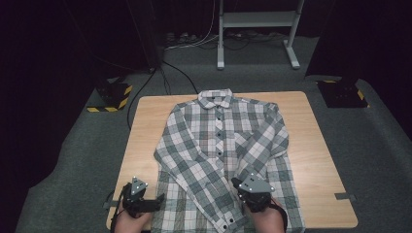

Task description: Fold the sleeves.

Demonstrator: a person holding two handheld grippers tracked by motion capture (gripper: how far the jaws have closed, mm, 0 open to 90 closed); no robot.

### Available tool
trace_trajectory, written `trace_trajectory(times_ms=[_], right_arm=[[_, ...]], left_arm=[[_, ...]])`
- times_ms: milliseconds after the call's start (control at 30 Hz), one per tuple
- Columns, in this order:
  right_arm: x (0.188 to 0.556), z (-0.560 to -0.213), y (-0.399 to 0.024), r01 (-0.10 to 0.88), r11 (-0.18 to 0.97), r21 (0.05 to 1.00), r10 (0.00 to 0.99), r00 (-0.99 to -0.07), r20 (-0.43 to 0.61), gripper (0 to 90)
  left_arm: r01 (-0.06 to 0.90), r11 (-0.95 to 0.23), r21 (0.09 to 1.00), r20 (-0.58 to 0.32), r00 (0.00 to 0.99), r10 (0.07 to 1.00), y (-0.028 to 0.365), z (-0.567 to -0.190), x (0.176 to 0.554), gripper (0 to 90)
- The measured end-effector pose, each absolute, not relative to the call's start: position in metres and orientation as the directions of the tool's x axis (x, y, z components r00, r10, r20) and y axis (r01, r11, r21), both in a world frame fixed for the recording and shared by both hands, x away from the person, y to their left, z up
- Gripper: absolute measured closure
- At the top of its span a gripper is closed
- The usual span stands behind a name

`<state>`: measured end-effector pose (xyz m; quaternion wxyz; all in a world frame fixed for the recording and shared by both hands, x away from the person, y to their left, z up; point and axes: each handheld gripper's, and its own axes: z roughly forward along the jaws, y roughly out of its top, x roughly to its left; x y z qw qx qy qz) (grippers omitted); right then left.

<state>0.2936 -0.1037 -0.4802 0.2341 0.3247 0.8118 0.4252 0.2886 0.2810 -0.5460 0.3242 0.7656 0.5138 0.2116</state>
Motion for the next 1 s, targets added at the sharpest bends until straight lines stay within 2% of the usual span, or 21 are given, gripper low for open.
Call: trace_trajectory(times_ms=[567, 1000], right_arm=[[0.294, -0.478, -0.091, 0.314, 0.42, 0.852, 0.703, -0.706, -0.087, 86.6], [0.288, -0.468, -0.097, 0.291, 0.387, 0.875, 0.7, -0.71, -0.074, 71.2]], left_arm=[[0.649, -0.264, 0.713, -0.009, 0.385, 0.923, 0.281, -0.546, 0.288, 0.2], [0.65, -0.265, 0.713, -0.008, 0.385, 0.923, 0.281, -0.546, 0.288, 0.2]])
